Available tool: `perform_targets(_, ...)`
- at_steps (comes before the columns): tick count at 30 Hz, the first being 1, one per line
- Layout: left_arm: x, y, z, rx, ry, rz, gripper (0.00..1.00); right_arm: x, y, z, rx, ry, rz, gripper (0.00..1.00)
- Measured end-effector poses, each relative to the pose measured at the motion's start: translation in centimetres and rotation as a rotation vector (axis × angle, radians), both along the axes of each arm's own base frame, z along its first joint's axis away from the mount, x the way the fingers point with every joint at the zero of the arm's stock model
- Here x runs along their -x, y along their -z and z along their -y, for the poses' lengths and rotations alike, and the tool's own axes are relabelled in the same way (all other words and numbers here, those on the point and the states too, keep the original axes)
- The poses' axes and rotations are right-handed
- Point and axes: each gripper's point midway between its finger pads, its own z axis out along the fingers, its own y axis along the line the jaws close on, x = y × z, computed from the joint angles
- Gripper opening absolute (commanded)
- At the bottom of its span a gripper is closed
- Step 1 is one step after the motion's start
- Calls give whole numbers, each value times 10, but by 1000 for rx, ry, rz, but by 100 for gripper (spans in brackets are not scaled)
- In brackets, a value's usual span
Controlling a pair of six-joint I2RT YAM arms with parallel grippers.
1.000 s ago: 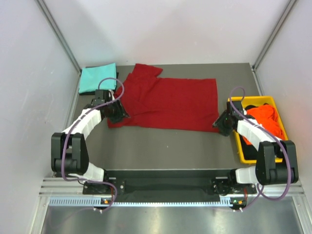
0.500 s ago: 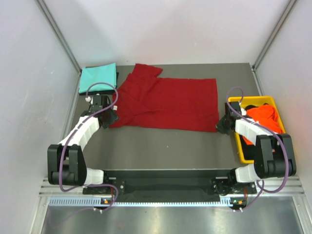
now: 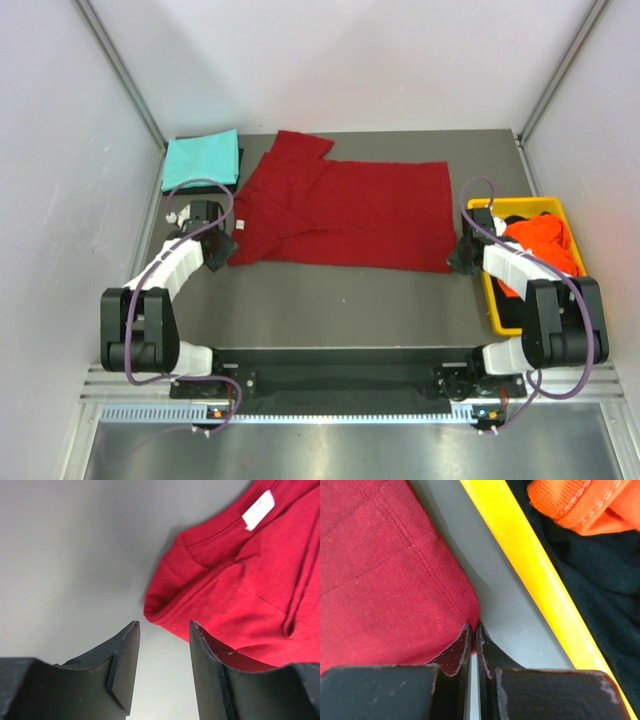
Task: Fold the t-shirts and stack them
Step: Fold the tshirt
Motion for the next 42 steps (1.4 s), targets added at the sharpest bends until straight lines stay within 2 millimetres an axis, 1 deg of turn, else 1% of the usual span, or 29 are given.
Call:
perform_targets(7,17,22,10,60,19,-53,49,0,0,1,13,-25,-1,0)
perform_targets(12,13,30,16,93,28,-43,47,-1,-6,1,15,-34,16,0)
perform_targets(14,12,35,15,92,24,-52,35,0,-8,2,18,-39,21,0)
perform_targets(16,12,41,12,76,16,-67,17,1,-10,2,21,-44,22,0)
perform_targets(17,12,41,11,69,14,-67,4,1,-10,3,23,-46,21,0)
perform_targets(18,11,41,9,60,13,-66,0,2,-11,3,24,-46,19,0)
perform_targets(24,7,37,-3,-13,6,-55,0,4,-12,6,34,-58,16,0)
perform_targets(27,6,35,-6,-34,11,-57,0,7,-15,7,40,-69,14,0)
perform_targets(31,11,36,-10,-55,11,-78,0,10,-19,5,35,-91,29,0)
perform_targets(34,17,31,-11,-64,12,-83,0,21,-16,2,20,-107,25,0)
perform_targets(39,26,8,-14,-78,6,-33,1,45,-7,-2,-9,-120,-10,0)
perform_targets(40,28,4,-15,-80,5,-23,4,48,-8,-4,-17,-121,-13,0)
perform_targets(41,31,2,-15,-82,5,-17,18,49,-8,-5,-24,-121,-10,1)
perform_targets(42,34,1,-15,-86,11,-18,23,50,-9,-6,-31,-122,-10,2)
